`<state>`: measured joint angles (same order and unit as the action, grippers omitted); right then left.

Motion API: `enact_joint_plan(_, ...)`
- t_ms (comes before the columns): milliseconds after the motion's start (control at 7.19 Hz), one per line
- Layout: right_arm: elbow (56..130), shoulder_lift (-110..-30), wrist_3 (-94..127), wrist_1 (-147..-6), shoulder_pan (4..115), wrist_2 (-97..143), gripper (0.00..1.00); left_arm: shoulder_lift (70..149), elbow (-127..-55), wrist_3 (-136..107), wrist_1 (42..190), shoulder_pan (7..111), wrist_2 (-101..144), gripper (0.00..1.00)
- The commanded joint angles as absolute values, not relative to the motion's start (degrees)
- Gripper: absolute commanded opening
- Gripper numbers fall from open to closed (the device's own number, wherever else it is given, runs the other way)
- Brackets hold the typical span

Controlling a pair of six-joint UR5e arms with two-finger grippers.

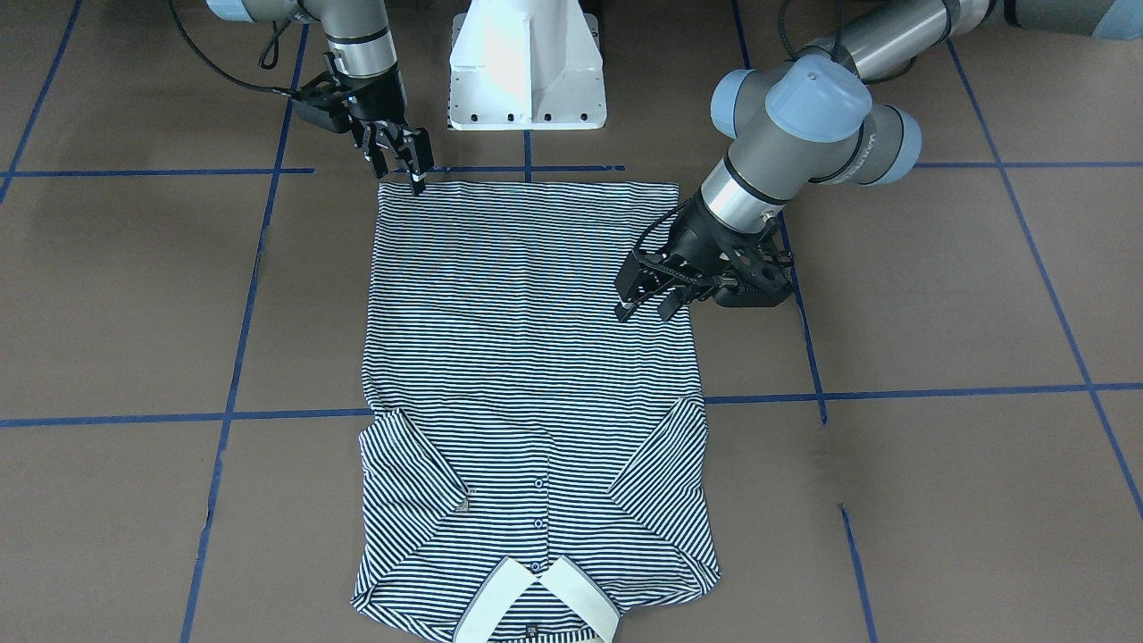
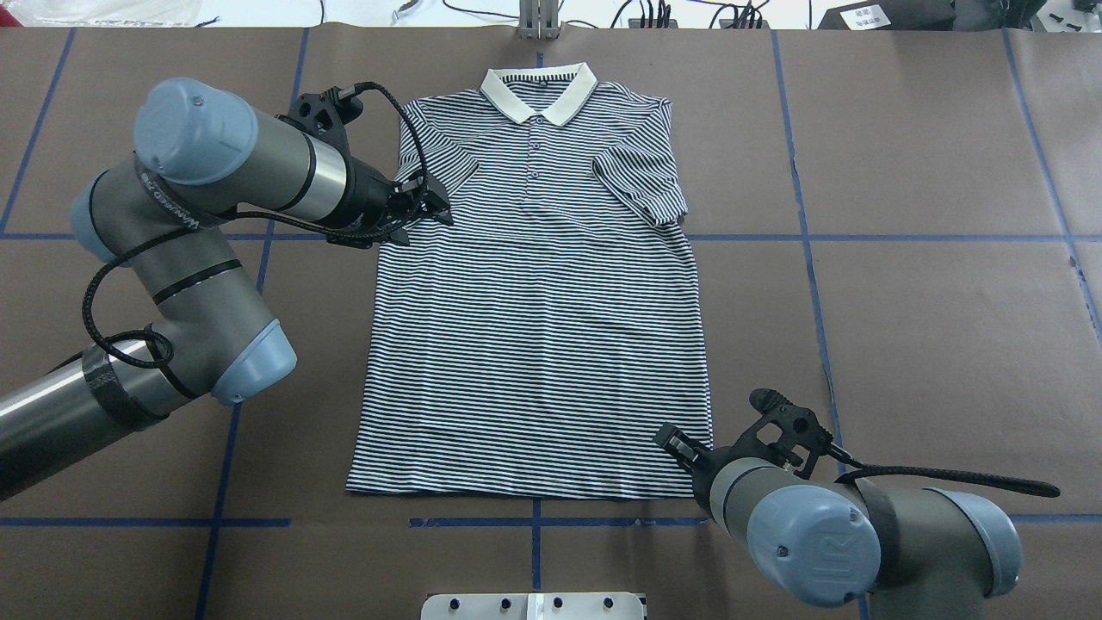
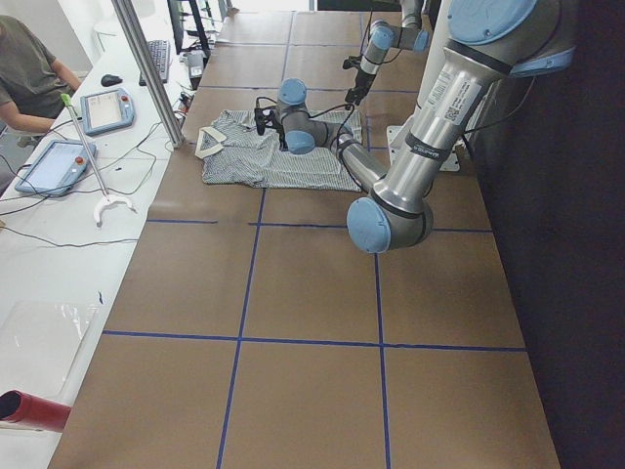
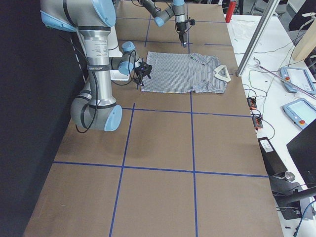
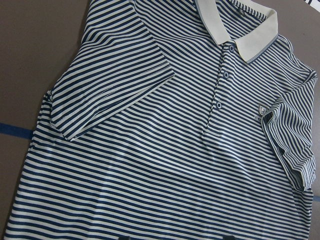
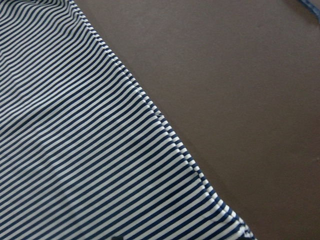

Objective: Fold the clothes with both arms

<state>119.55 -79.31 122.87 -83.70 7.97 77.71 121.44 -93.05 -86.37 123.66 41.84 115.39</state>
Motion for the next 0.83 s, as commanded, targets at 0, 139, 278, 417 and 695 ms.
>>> enact_joint_plan(0,118.0,-79.5,123.4,-85.0,7.2,78.1,0.79,121.4,-93.1,-86.4,123.7,41.8,115.3,0.7)
enact_joint_plan(139,117.9,-79.5,123.4,-85.0,7.2,78.6,0.78,121.3,-92.6,-86.2,123.7,41.8,115.3,0.7)
enact_joint_plan(278,117.8,-79.5,123.4,-85.0,6.9,79.0,0.77,121.3,-92.5,-86.1,123.7,41.8,115.3,0.7)
enact_joint_plan(417,117.1,-79.5,123.4,-85.1,6.8,79.1,0.77,121.3,-92.5,-86.1,123.7,41.8,115.3,0.7)
enact_joint_plan(695,117.0,-79.5,123.4,-85.0,6.7,80.4,0.73,120.4,-92.6,-86.0,124.1,41.8,115.0,0.7)
